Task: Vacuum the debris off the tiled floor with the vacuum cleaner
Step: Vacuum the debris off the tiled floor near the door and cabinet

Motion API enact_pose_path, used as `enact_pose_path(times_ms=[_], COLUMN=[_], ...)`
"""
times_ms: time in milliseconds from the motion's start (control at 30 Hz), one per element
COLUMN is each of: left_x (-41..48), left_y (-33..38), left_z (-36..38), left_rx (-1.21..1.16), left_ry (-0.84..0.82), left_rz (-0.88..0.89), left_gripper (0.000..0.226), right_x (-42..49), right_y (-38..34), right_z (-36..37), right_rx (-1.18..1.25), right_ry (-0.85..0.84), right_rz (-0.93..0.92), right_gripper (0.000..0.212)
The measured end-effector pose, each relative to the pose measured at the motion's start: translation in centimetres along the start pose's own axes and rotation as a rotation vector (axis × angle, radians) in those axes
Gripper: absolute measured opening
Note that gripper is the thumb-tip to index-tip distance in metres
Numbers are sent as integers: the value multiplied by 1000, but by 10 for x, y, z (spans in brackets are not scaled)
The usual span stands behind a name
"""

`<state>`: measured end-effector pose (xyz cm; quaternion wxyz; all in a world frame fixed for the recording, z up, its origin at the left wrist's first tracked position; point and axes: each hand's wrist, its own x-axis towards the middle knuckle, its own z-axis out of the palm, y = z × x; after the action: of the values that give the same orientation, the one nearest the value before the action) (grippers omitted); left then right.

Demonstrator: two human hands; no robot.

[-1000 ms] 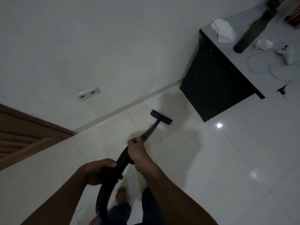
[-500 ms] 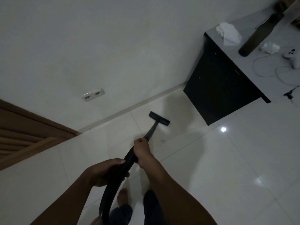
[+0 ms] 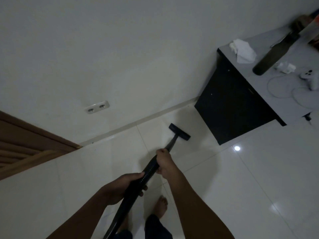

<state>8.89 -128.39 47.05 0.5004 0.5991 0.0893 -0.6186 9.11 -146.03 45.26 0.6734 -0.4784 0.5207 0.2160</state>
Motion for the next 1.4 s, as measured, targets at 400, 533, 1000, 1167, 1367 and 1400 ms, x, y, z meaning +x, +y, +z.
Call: enact_pose_path(times_ms=[400, 533, 1000, 1167, 1367, 1400], left_x=[11, 5, -35, -55, -69, -72], left_y=[-11, -19, -51, -53, -71, -73], left_z=[19, 12, -11, -22, -33, -38], left_rx=[31, -52, -209, -227, -78, -105], left_ry=[7, 44, 246, 124, 180, 172], left_rz=[-151, -116, -16, -25, -15, -10], left_gripper=[61, 66, 68, 57, 59, 59], right_x=[18, 15, 0, -13, -34, -38], right_y=[25, 20, 34, 49, 74, 76], right_z=[-21, -4, 55, 54, 77, 83], right_rx=[-137, -76, -210, -185, -73, -52], right_ry=[16, -17, -159, -194, -93, -72], right_rz=[29, -48, -6, 34, -16, -39], right_gripper=[22, 26, 23, 23, 26, 26])
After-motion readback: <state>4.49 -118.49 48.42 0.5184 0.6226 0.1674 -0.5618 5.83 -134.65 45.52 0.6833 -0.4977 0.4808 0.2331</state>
